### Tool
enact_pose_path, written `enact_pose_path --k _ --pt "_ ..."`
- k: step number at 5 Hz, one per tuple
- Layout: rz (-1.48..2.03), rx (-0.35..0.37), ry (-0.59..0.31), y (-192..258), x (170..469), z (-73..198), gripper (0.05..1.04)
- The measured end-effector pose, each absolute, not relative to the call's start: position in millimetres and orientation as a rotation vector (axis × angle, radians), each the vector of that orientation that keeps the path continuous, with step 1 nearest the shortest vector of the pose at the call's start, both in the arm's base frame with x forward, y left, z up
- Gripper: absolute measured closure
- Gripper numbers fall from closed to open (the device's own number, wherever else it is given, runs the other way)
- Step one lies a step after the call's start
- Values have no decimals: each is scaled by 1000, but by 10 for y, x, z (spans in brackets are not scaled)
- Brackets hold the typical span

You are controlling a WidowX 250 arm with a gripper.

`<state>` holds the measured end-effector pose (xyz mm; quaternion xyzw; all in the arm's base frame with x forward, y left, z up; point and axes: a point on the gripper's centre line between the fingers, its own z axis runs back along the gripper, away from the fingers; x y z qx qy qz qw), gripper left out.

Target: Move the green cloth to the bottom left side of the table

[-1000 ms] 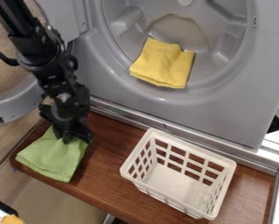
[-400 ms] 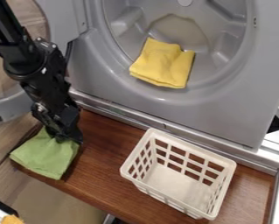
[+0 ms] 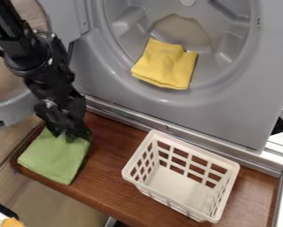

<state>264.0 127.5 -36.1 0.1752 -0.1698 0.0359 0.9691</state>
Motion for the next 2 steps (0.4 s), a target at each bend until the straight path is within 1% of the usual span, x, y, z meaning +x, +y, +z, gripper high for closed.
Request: enact_pose_path --k 1,2 --pt "201 311 -351 1165 2634 -306 195" --pt "356 321 -445 1247 2697 -30 75"
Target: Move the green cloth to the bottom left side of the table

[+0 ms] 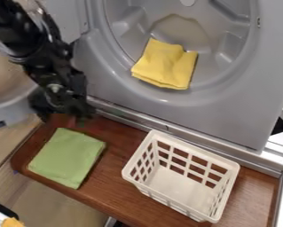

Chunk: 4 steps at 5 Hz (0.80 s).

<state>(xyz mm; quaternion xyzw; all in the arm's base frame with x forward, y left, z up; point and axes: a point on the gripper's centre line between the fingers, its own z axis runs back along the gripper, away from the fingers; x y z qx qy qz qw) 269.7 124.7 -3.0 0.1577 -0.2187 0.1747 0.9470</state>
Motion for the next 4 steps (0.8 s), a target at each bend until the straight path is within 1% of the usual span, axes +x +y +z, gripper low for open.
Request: enact_pose_path --k 1,2,3,4 --pt "357 296 -439 1162 2766 -14 79" --pt "349 290 -419 1076 2775 18 83" --pt "387 210 -457 856 2832 209 83" --pt "423 64 -424 557 2820 250 83"
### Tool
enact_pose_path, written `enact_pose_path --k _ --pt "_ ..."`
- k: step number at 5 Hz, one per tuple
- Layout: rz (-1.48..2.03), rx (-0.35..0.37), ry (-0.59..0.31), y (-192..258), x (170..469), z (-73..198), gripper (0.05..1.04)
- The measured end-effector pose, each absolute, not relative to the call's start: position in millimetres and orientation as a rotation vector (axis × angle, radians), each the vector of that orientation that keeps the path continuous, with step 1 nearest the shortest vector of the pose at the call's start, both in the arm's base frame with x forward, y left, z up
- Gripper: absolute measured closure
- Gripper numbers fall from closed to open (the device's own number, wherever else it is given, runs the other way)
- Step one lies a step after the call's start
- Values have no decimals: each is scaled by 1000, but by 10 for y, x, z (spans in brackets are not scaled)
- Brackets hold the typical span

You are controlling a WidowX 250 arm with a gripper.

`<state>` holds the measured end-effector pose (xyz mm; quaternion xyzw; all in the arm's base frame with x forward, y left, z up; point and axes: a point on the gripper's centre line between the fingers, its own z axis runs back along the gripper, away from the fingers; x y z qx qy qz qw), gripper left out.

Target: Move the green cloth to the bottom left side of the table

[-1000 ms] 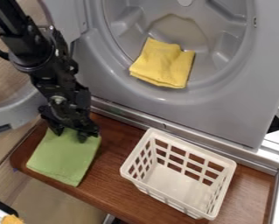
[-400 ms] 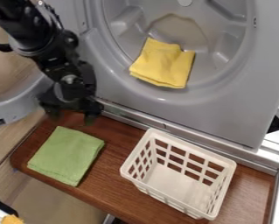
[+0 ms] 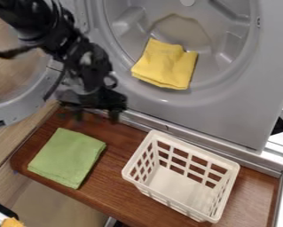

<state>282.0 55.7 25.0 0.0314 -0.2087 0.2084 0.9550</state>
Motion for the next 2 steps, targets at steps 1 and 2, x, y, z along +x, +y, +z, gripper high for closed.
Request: enact_pose_path --k 1,2 --pt "381 23 -414 254 2815 337 83" --pt "323 -17 -368 -95 2759 460 83"
